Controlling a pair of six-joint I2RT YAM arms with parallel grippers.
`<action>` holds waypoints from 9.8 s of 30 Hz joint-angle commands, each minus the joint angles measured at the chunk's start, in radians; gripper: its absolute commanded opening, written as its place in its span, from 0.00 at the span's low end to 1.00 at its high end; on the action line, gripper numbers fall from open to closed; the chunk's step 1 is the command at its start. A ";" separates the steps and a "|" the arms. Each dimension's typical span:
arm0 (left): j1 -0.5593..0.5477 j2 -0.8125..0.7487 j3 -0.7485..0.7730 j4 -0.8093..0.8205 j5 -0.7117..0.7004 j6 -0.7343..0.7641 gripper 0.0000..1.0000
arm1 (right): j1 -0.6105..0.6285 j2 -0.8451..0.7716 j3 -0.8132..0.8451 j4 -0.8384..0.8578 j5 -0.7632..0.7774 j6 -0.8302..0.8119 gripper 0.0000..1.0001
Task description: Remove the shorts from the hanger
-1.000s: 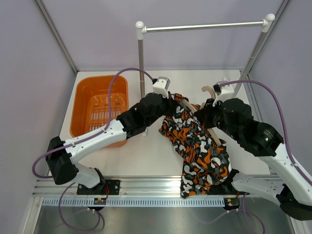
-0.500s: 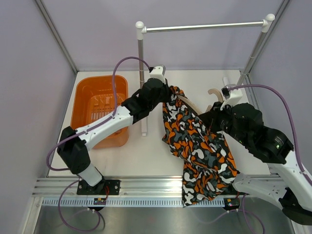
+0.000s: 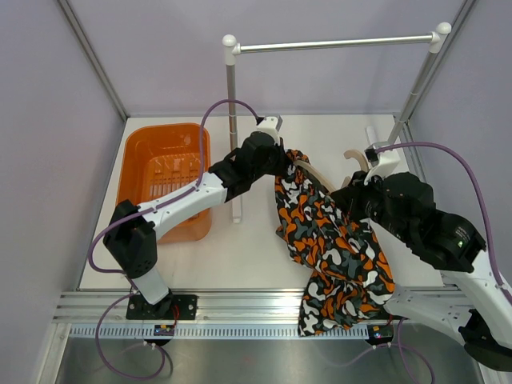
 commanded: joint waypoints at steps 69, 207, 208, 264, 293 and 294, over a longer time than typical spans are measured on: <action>-0.949 -0.595 -0.124 -0.150 -0.316 0.718 0.01 | -0.297 0.520 0.626 0.198 0.252 -0.167 0.00; 0.740 -0.287 -0.348 -0.290 -0.165 -0.163 0.38 | -0.312 0.232 0.282 0.001 -0.136 -0.132 0.00; 0.748 -0.279 -0.357 -0.275 -0.123 -0.170 0.47 | -0.310 0.233 0.281 0.001 -0.150 -0.139 0.00; 0.685 -1.130 -0.489 -0.305 0.201 0.195 0.99 | -0.310 1.067 1.051 0.218 -0.049 -0.304 0.06; 0.683 -1.182 -0.538 -0.357 0.286 0.205 0.99 | -0.312 0.144 0.073 0.362 -0.021 -0.040 0.99; 0.683 -1.188 -0.545 -0.359 0.280 0.208 0.99 | -0.312 0.110 0.001 0.353 -0.014 -0.026 0.99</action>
